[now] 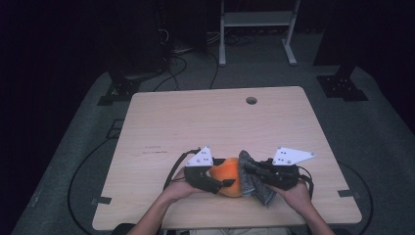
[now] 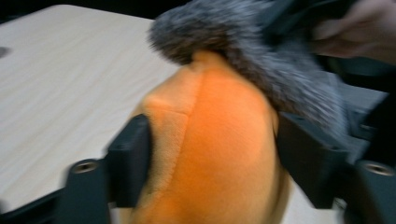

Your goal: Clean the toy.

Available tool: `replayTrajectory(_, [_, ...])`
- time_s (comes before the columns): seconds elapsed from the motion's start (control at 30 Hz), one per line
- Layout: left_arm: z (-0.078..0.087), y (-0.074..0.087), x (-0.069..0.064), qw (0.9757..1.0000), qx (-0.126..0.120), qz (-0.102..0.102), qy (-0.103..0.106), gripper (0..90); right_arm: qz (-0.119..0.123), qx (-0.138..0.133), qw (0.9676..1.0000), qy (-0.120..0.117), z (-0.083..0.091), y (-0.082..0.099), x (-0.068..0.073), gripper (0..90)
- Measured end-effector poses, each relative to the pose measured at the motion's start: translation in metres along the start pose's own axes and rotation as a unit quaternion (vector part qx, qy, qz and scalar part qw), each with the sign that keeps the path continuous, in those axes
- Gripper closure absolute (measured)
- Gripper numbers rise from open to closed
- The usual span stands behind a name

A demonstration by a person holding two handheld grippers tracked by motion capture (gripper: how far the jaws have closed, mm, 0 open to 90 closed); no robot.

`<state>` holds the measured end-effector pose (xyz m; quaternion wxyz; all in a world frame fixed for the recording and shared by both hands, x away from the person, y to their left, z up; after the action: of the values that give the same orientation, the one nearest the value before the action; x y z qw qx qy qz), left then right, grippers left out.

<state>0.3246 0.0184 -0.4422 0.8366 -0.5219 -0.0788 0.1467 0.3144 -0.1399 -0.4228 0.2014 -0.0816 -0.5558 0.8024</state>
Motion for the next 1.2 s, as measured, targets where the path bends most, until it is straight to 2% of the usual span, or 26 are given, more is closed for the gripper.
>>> replayTrajectory(0.07, [0.004,0.0,0.004,0.9999,-0.003,0.008,0.006,18.5,-0.001,0.002,1.0,0.009,0.003,0.003,-0.003,79.5])
replayTrajectory(0.1, [0.004,0.001,0.007,0.9999,-0.001,0.011,0.0,16.7,-0.005,0.002,0.9999,0.012,0.005,0.004,-0.004,79.5])
replayTrajectory(0.2, [0.0,0.008,0.008,0.9998,0.018,0.011,-0.001,15.4,-0.01,0.004,0.9998,0.019,0.008,0.006,-0.009,79.5])
replayTrajectory(0.3, [-0.004,0.011,0.006,0.9999,0.009,0.004,-0.012,27.9,-0.008,0.008,0.9996,0.024,0.01,0.007,-0.01,79.5])
replayTrajectory(0.4, [-0.006,0.01,0.006,0.9996,0.008,0.006,-0.025,35.5,-0.005,-0.005,0.9998,0.02,0.013,0.001,-0.005,79.4])
replayTrajectory(0.43, [-0.006,0.009,0.007,0.9995,0.003,0.009,-0.03,37.4,-0.003,-0.008,0.9998,0.016,0.013,-0.001,-0.003,79.4])
replayTrajectory(0.5, [-0.004,0.004,0.005,0.9994,-0.014,0.012,-0.028,42.6,0.003,-0.018,0.9998,0.007,0.012,-0.009,0.003,79.4])
replayTrajectory(0.57, [0.002,-0.005,0.004,0.9991,-0.033,0.018,-0.019,44.5,0.014,-0.021,0.9996,0.007,0.011,-0.016,0.007,79.4])
replayTrajectory(0.63, [0.011,-0.013,0.003,0.9986,-0.047,0.02,-0.016,44.9,0.016,-0.036,0.9992,0.003,0.013,-0.023,0.009,79.4])
replayTrajectory(0.73, [0.016,-0.014,0.006,0.9989,-0.033,0.003,-0.034,45.1,0.016,-0.041,0.999,-0.003,0.01,-0.03,0.008,79.4])
replayTrajectory(0.87, [0.013,-0.002,0.011,0.999,-0.008,0.012,-0.042,45.2,0.004,-0.028,0.9996,-0.006,-0.003,-0.024,0.003,79.4])
replayTrajectory(0.97, [0.01,0.004,0.013,0.9991,-0.003,0.015,-0.039,44.8,-0.011,-0.017,0.9998,-0.009,-0.01,-0.012,-0.004,79.5])
replayTrajectory(1.1, [0.009,0.004,0.015,0.9988,-0.004,0.024,-0.042,42.1,-0.023,-0.003,0.9997,0.005,-0.004,0.002,-0.015,79.5])
replayTrajectory(1.2, [0.006,0.004,0.014,0.9987,-0.007,0.025,-0.045,40.8,-0.029,0.006,0.9995,0.014,0.003,0.009,-0.018,79.5])
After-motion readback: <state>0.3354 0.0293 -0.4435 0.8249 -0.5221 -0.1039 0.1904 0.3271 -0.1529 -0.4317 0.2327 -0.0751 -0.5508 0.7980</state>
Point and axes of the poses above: each handheld gripper's, and its own axes: z roughly backward along the jaws, y roughly out of its underside, x roughly to its left, the point moved 7 cm from there along -z, roughly forward along the jaws, and after that the axes turned 6 degrees about -y, right-handed, at the moved point
